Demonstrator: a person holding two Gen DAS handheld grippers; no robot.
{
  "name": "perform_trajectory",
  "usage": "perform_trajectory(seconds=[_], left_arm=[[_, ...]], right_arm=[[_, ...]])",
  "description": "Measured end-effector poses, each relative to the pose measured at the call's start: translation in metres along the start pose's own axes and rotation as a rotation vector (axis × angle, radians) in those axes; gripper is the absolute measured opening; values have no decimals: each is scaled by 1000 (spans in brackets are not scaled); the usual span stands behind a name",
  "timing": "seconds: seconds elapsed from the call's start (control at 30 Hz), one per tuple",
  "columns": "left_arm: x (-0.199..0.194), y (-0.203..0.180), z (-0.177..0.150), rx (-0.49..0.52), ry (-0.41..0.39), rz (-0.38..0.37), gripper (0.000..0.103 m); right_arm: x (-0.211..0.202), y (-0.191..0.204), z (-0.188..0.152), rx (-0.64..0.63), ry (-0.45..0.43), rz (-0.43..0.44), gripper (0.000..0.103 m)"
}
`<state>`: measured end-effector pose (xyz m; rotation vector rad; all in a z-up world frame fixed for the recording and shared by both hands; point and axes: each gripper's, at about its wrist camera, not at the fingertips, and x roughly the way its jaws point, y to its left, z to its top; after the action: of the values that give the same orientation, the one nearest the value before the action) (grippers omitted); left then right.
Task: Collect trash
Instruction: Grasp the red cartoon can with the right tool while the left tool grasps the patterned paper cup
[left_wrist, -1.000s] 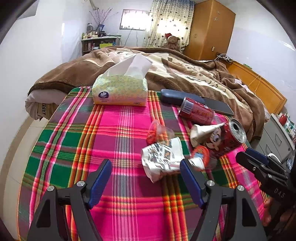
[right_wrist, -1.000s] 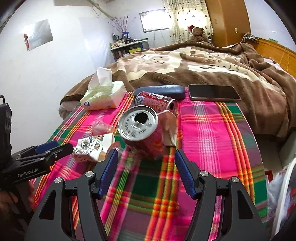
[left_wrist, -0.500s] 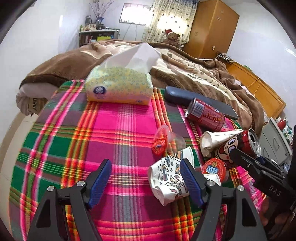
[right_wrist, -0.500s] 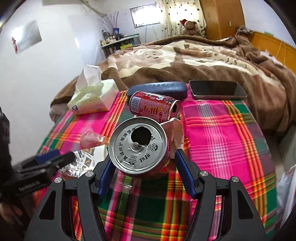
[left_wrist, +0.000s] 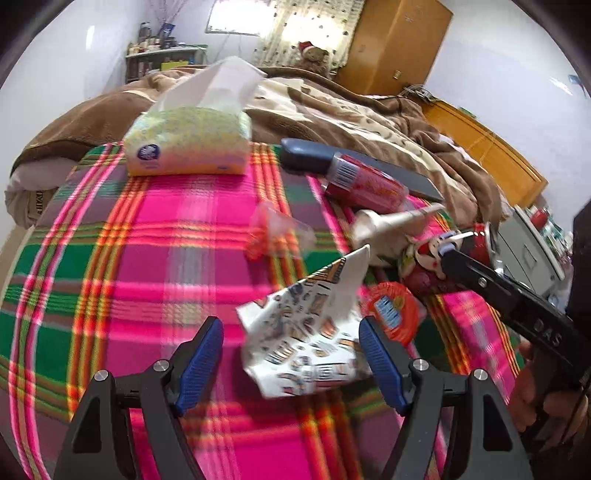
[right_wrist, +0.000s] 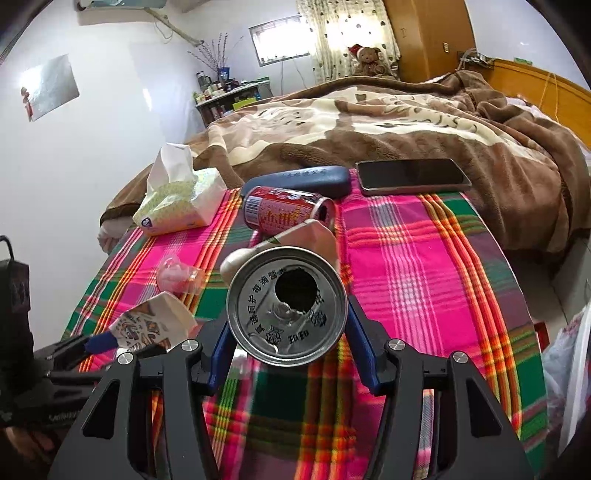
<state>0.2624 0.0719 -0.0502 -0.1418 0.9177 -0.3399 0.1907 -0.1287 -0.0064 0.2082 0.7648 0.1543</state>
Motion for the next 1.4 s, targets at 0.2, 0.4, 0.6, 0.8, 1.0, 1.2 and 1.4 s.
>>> perform_trajectory(seconds=[0.2, 0.4, 0.6, 0.8, 1.0, 1.2, 1.4], left_arm=[[-14, -24, -16, 44, 1, -40, 75], [-15, -40, -27, 62, 31, -67, 75], [-28, -58, -35, 115, 32, -112, 75], [-56, -52, -29, 183, -73, 15, 76], [-33, -44, -17, 220, -14, 29, 76], [-7, -45, -8, 234, 36, 17, 76], [-3, -39, -5, 209, 22, 46, 76]], right_arm=[[-10, -12, -8, 28, -1, 0, 56], [-15, -22, -14, 55, 8, -1, 55], [-16, -31, -17, 73, 19, -3, 55], [-17, -34, -21, 67, 19, 0, 55], [-18, -37, -27, 66, 34, 1, 55], [-15, -43, -31, 74, 59, -7, 55], [-9, -44, -33, 67, 102, -21, 55]])
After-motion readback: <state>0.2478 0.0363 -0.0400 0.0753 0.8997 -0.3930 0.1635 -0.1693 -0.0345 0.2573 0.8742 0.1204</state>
